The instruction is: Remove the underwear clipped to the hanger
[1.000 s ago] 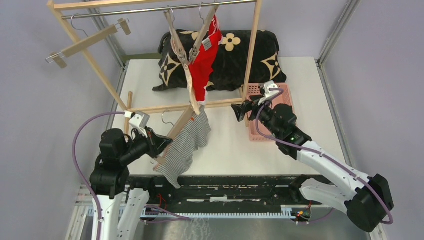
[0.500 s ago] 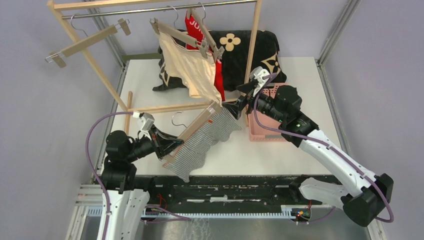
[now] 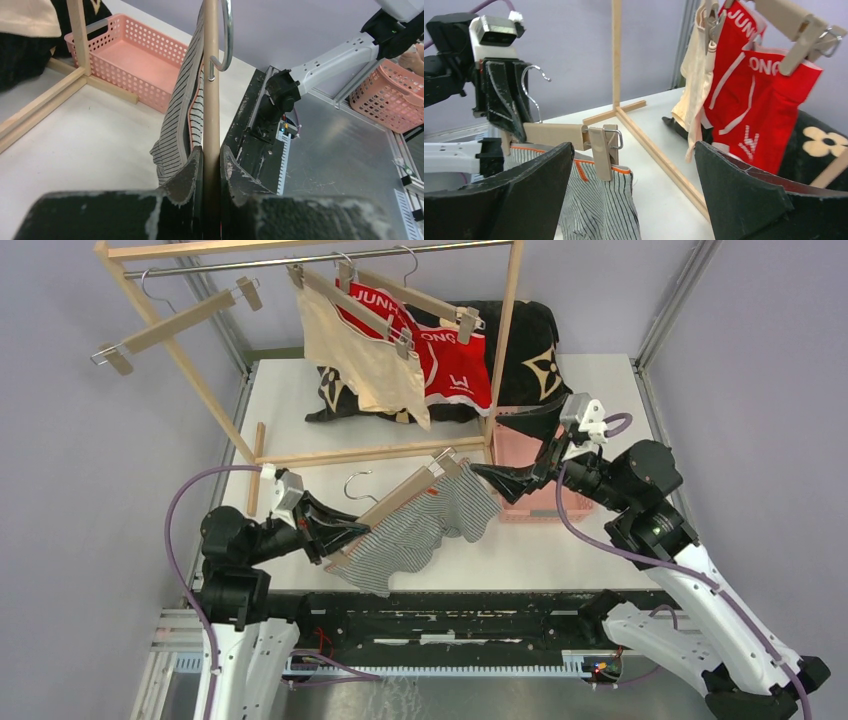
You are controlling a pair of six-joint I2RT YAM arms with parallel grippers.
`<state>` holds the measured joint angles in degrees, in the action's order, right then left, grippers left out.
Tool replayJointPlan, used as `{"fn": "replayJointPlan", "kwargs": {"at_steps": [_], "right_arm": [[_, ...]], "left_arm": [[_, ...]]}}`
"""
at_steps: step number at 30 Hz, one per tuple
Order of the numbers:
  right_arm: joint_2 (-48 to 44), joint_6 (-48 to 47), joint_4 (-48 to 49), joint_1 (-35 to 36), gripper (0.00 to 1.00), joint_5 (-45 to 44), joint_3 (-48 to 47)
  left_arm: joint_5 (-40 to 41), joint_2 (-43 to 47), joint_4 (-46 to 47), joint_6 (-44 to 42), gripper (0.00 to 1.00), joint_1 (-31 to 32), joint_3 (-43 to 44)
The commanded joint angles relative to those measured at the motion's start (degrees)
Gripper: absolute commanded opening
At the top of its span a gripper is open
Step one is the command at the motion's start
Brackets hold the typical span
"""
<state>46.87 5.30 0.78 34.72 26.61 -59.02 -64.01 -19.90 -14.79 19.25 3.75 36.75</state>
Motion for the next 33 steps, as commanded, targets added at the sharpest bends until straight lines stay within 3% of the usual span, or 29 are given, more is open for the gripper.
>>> {"fn": "replayJointPlan", "kwargs": {"at_steps": [1, 6, 14, 33], "right_arm": [[2.82, 3.09, 3.14, -0.08, 0.99, 5.91, -1.12], [7.35, 5.42, 5.63, -0.07, 0.98, 11.15, -3.59], [13.43, 6.81, 7.33, -0.10, 0.98, 14.94, -7.78], [16.53, 9.27, 11.31, -0.10, 0.89, 16.72, -7.59]], "left_arm": [[-5.12, -3.12, 7.08, -0.74, 0.03, 0.00, 4.07], [-5.49, -8.13, 13.80, -0.46, 0.03, -0.04, 4.84], [-5.67, -15.74, 10.94, -7.17, 0.03, -0.11, 7.05], [-8.46, -16.22, 7.42, -10.46, 0.03, -0.01, 8.47]]}}
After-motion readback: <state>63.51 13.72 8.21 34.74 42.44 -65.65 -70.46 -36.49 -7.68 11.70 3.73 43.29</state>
